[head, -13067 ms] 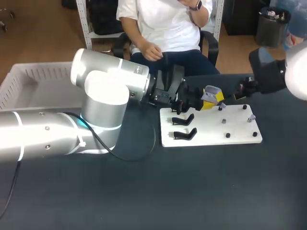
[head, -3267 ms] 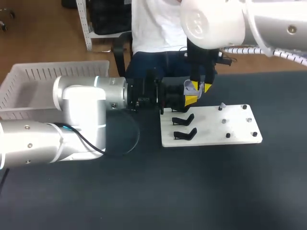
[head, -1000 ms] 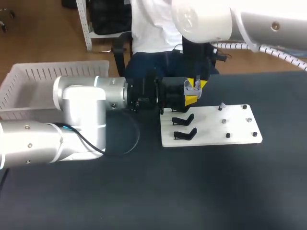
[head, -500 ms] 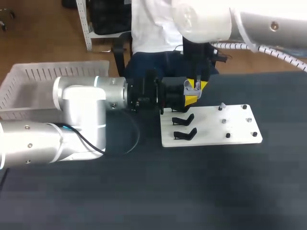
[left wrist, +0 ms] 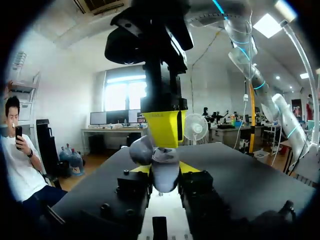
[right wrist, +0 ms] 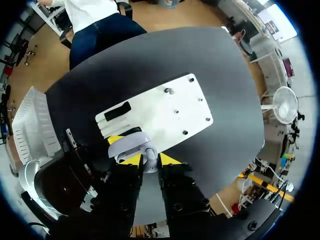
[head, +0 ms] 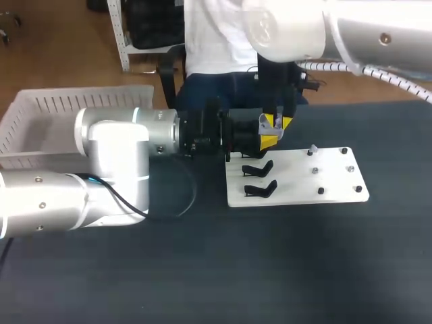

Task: Pick up each earbud case from the left stands, insert the matching earbuds, close the lid, and place the case in the box.

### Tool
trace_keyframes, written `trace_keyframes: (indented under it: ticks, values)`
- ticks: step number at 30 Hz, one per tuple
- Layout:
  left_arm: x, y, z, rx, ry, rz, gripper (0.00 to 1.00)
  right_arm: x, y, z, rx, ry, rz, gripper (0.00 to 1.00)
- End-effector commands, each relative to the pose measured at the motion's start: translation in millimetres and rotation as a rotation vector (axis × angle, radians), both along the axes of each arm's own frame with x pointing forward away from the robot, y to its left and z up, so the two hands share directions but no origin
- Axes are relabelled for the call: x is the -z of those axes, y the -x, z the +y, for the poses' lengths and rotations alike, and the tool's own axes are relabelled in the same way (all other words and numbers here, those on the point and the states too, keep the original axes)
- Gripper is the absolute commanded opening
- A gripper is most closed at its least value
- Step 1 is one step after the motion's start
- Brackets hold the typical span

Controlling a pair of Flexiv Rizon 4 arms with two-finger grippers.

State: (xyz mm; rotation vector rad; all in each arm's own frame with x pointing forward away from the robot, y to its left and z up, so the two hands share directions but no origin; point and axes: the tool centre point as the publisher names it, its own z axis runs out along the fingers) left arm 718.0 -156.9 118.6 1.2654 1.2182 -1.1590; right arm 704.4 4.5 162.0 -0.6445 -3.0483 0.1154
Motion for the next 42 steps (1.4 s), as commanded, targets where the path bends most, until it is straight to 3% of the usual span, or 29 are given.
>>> trace_keyframes:
  ticks: [1,14,40,42]
  values:
    - [-0.3,1.0,0.0,-0.005,0.006,-0.004,0.00,1.7,-1.4,0.6,0.007,0.008,0.007,0.00]
    - [-0.3,1.0,0.0,-0.005,0.006,-0.004,0.00,-0.6,-3.3,-0.6,0.134,0.001,0.033,0.00]
    - [-0.3,1.0,0.0,-0.005,0.006,-0.004,0.00,4.1,-6.8,6.6,0.143,0.004,0.062,0.00]
    - [-0.3,1.0,0.0,-0.005,0.006,-0.004,0.00,4.5,-6.7,6.7,0.142,0.003,0.062,0.04]
